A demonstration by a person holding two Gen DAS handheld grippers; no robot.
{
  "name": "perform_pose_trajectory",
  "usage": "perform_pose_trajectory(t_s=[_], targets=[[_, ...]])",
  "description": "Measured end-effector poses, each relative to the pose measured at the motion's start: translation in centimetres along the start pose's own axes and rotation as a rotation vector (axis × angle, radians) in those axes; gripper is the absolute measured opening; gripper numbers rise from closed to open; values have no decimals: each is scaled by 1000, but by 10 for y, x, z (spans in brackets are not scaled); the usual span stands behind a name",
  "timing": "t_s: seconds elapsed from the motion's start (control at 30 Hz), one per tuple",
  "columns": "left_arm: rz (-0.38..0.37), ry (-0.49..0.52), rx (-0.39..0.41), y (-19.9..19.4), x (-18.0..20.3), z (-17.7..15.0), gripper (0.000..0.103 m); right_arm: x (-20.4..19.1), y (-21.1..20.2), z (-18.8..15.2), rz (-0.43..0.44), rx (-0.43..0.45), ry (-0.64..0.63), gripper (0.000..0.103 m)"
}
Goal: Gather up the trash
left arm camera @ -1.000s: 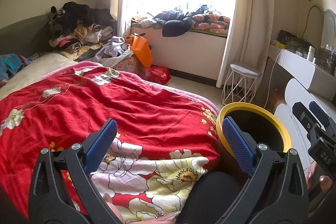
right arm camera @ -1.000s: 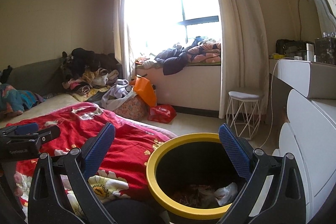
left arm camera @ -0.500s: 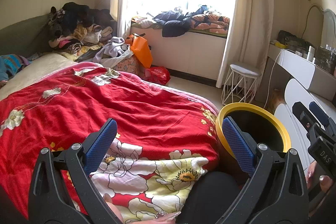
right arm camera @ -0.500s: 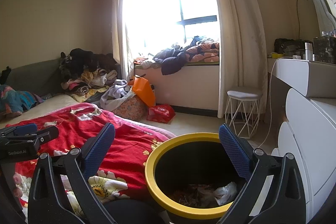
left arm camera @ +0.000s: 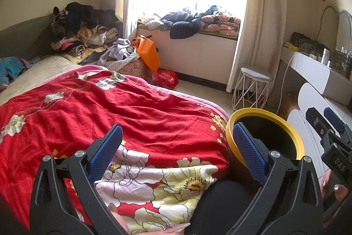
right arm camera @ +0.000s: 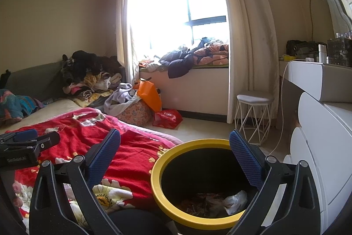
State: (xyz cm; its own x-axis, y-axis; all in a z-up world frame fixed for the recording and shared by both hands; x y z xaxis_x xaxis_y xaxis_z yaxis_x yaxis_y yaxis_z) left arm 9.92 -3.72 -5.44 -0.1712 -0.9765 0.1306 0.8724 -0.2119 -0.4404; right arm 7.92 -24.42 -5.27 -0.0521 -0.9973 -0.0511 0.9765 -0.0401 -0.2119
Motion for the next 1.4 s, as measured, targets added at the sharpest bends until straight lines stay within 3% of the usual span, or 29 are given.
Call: perform_pose_trajectory(t_s=[0.87, 1.1, 1.3, 1.4], targets=[[0, -2, 0, 0, 1, 2, 92, 8, -1, 0, -5, 4, 3, 96], [53, -37, -21, 0, -11, 1, 92, 7, -4, 6, 5, 9, 13, 96], [113, -162, -37, -19, -63, 2, 92, -49, 8, 26, 144, -38, -60, 97], [210, -256, -48, -44, -113, -4, 92, -114, 16, 34, 315, -85, -128, 97]])
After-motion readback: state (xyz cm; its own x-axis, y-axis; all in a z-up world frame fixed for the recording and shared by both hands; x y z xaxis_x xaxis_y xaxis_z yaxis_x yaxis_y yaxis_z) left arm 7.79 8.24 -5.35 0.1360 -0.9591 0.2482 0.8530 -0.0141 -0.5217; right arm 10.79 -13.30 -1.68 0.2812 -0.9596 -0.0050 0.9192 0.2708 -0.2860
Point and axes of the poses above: each gripper's, at about its wrist camera, not at the fingertips, and y roughly the way its jaws point, x to its right, z to its top, the point moved 6 cm from there along y, roughly the way its jaws point, and after that the axes turned 9 degrees about -z, right-handed, at the moved point
